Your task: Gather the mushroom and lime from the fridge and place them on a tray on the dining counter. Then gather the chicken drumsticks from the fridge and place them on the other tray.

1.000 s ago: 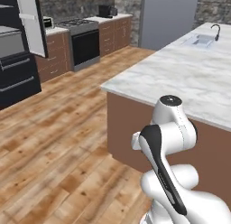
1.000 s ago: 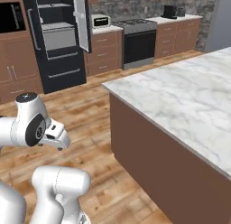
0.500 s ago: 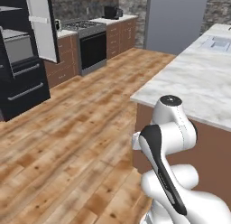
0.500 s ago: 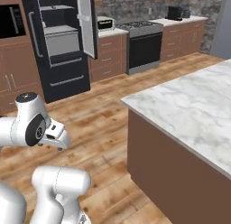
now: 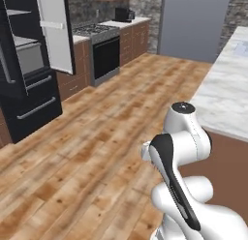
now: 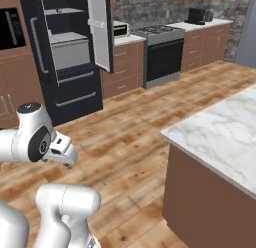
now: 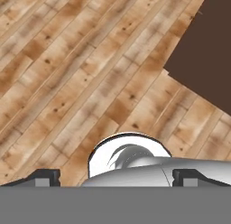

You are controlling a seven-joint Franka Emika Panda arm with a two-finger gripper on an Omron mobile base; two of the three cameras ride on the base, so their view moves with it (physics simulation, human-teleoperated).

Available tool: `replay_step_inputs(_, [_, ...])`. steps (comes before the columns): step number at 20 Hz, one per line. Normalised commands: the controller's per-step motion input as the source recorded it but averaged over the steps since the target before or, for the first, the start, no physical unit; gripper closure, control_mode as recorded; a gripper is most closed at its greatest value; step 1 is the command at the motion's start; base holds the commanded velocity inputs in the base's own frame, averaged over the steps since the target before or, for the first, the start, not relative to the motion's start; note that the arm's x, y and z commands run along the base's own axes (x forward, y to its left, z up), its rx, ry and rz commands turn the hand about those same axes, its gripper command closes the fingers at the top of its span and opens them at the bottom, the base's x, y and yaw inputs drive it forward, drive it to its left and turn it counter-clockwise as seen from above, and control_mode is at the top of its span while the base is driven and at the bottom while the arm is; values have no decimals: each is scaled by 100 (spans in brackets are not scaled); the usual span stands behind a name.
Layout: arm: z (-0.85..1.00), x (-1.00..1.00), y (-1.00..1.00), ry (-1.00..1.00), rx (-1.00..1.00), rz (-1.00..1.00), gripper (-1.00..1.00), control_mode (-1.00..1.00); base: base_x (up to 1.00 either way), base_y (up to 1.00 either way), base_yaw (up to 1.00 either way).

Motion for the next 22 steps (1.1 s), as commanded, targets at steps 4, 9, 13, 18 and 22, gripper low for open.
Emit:
replay_step_inputs(4, [0, 0, 0, 0, 0, 0, -100, 100, 100, 59, -14])
replay_step_inputs(9, [0, 0, 0, 0, 0, 0, -100, 100, 100, 39, -12])
replay_step_inputs(13, [0, 0, 0, 0, 0, 0, -100, 100, 100, 16, -8])
replay_step_inputs(18, [0, 0, 0, 0, 0, 0, -100, 100, 100, 2, -2])
replay_step_inputs(22, [0, 0, 0, 0, 0, 0, -100, 100, 100, 13, -2])
